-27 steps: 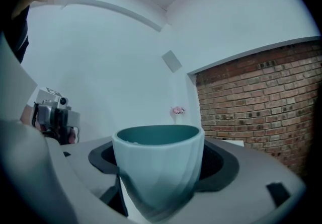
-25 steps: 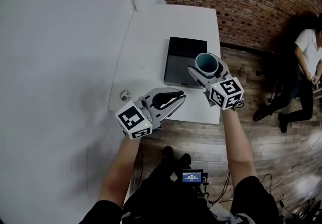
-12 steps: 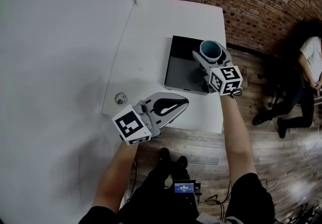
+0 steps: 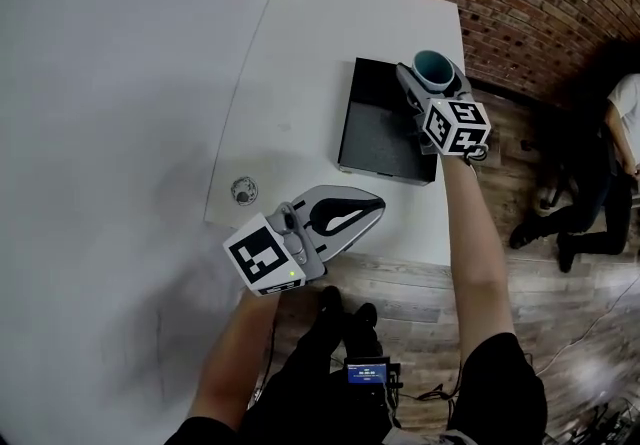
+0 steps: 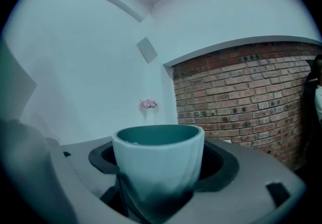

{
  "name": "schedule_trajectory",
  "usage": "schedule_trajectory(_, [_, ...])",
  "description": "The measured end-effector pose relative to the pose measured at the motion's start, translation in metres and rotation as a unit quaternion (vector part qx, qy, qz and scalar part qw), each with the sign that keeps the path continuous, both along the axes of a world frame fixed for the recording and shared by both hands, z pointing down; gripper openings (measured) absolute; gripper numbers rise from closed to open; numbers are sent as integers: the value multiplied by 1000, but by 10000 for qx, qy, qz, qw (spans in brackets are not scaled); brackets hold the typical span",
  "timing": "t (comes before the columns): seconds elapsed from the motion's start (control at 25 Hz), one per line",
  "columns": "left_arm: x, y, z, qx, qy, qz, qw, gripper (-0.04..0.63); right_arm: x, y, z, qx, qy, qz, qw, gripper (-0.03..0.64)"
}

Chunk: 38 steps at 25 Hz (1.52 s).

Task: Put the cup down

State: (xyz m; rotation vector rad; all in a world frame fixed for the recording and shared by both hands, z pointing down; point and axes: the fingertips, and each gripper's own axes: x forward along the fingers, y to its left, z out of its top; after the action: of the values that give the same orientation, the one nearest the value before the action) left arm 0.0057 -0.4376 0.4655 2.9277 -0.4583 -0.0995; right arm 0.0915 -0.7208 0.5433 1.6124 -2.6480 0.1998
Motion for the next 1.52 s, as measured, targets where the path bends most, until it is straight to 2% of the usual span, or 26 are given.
schedule_trajectory(0.2, [-9,-1,5,-60,19,-64,10000,8,-3,-11,5,12,82,44,10000,410])
schedule_trajectory(0.36, [-11,-2,8,-89,16,-59,9999,8,-2,-18,4,2,-123,106,9999,410])
schedule_trajectory(0.72, [-14,-3,10,-112,53,-79,9999,8,-3,-14,6,109,-30,37,9999,410])
schedule_trajectory(1.0, [-15,-3,2,-59,52,-117,9999,8,-2,-10,13,-136,45,70,9999,414])
schedule_trajectory(1.04, [-16,-3,2,-56,54,-130,9999,8,-1,-10,14,-181,35,86,9998,433])
schedule_trajectory(1.12, [-16,-3,0,-50,69,-149,9999,8,1,-9,16,-312,-83,84,9994,534])
schedule_trajectory(1.16, [-17,-3,-2,-43,82,-156,9998,8,1,-7,16,-383,-159,58,9991,551])
schedule_trajectory(1.52, [-13,-4,-14,26,177,-234,9996,8,19,14,-6,-530,-481,-96,9974,563])
